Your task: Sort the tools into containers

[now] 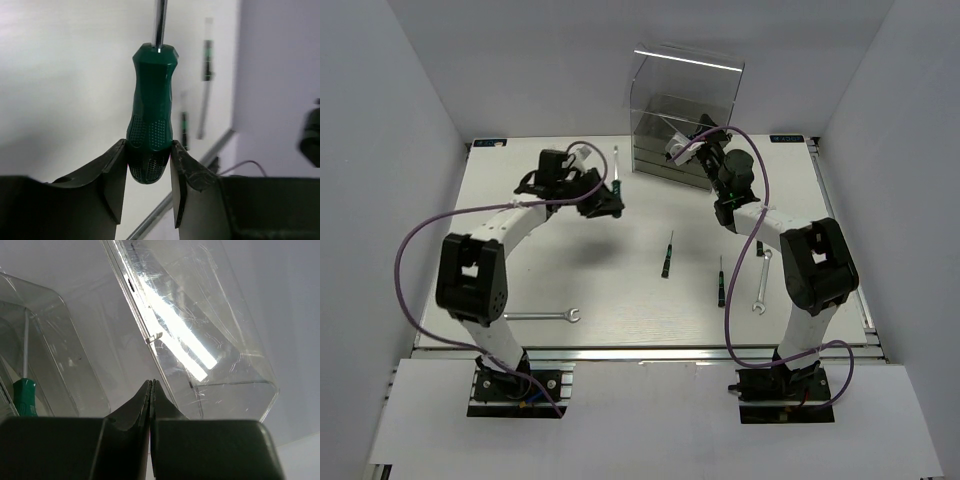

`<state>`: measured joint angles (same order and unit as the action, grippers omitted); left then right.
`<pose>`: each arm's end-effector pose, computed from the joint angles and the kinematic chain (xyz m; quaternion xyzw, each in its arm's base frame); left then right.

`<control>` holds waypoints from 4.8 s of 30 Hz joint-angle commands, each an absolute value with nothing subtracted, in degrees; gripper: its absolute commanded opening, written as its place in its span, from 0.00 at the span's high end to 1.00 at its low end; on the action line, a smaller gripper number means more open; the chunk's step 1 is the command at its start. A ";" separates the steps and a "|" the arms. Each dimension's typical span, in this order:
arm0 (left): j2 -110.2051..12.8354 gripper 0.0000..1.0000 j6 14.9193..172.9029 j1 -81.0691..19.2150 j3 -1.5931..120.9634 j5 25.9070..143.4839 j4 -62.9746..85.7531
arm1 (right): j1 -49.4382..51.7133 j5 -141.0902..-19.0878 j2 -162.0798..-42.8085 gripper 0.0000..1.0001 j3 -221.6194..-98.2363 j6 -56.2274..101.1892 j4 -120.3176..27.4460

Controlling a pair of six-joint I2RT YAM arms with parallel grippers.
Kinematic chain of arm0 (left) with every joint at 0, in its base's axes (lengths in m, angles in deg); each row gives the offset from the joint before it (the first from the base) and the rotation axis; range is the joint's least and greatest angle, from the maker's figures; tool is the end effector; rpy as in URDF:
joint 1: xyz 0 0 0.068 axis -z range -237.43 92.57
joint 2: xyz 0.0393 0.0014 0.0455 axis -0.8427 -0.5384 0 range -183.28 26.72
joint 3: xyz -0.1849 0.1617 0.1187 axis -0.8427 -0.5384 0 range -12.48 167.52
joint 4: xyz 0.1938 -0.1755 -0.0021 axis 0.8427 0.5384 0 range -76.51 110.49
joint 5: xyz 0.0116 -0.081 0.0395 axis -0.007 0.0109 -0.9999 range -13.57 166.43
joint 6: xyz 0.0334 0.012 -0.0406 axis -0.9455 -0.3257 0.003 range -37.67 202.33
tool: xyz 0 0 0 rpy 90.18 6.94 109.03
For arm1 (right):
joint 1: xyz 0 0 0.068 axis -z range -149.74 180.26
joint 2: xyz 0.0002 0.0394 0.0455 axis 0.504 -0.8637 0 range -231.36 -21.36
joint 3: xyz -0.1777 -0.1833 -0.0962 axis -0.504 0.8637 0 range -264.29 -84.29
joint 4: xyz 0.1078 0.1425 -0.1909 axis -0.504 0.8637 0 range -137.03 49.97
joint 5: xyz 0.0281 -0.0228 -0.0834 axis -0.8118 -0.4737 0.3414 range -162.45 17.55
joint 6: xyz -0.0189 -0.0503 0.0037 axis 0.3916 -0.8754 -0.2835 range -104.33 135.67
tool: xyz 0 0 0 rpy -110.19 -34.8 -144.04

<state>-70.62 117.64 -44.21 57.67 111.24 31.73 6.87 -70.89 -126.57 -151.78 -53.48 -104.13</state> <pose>0.3570 -0.1046 0.2432 -0.0578 0.8883 -0.4011 0.2163 0.3887 0.1672 0.3022 -0.4099 0.4075 -0.3244 0.7488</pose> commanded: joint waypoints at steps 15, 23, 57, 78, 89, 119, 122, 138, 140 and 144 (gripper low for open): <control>-99.30 1.00 150.96 -36.77 90.43 123.64 -4.78 | 7.15 -69.11 -124.02 1.00 -153.73 -52.54 -107.94; -105.46 1.00 158.27 -35.54 95.97 113.36 -13.83 | 7.15 -69.20 -124.20 1.00 -154.08 -52.71 -108.03; -111.35 0.99 168.55 -28.42 113.90 73.80 9.70 | 7.15 -69.11 -124.28 1.00 -153.02 -51.92 -109.52; -111.09 0.41 168.81 -28.25 113.90 75.03 12.35 | 7.06 -68.93 -124.37 1.00 -153.20 -52.01 -109.87; -109.78 0.64 168.55 -28.25 112.76 76.26 11.48 | 7.15 -68.93 -124.20 1.00 -152.85 -52.01 -110.14; -51.95 0.37 134.82 -39.85 41.74 86.63 7.52 | 5.75 -69.11 -120.33 0.57 -143.10 -49.99 -98.29; -52.11 0.23 133.75 -40.99 41.31 88.56 3.49 | 5.31 -70.25 -118.49 0.36 -141.17 -48.85 -91.90; -84.08 0.58 147.19 -38.46 58.86 97.36 -16.39 | 11.97 -104.33 -109.09 0.87 -149.16 -4.14 -49.49; -91.62 0.53 148.60 -36.87 67.53 96.39 -14.99 | 16.71 -114.39 -108.12 0.34 -149.16 3.25 -48.27; -100.51 0.44 154.74 -33.53 75.22 92.09 -17.95 | 24.45 -127.90 -105.22 0.11 -147.14 9.95 -48.87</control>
